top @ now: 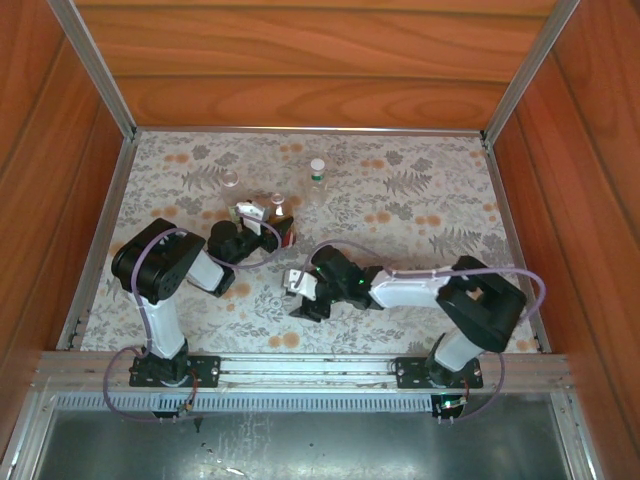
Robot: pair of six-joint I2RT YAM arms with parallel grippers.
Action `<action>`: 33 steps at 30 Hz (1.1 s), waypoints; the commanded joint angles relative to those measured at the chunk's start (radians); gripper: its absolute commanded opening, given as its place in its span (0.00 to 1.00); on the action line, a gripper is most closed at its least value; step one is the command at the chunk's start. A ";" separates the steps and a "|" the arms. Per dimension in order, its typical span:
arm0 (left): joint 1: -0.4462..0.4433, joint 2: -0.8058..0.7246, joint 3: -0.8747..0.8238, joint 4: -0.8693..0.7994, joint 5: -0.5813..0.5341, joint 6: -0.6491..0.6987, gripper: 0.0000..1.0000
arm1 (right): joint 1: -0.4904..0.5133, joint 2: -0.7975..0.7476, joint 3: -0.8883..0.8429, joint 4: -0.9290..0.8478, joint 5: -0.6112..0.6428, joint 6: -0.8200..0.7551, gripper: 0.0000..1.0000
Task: Screw on the bottle caps
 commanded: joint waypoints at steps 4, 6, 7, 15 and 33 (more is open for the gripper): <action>0.011 -0.018 -0.015 -0.001 0.027 -0.020 0.58 | 0.024 0.144 0.095 0.004 -0.056 -0.122 0.63; 0.013 -0.018 -0.016 -0.001 0.027 -0.018 0.58 | 0.029 0.177 0.115 0.010 -0.056 -0.122 0.60; 0.013 -0.017 -0.015 -0.001 0.028 -0.017 0.58 | 0.033 0.191 0.122 0.013 -0.057 -0.122 0.59; 0.014 -0.018 -0.017 -0.001 0.035 -0.013 0.58 | 0.060 0.258 0.175 0.013 -0.049 -0.115 0.41; 0.005 0.003 0.032 -0.001 0.200 0.028 0.59 | -0.136 -0.009 -0.096 0.151 0.358 0.409 0.28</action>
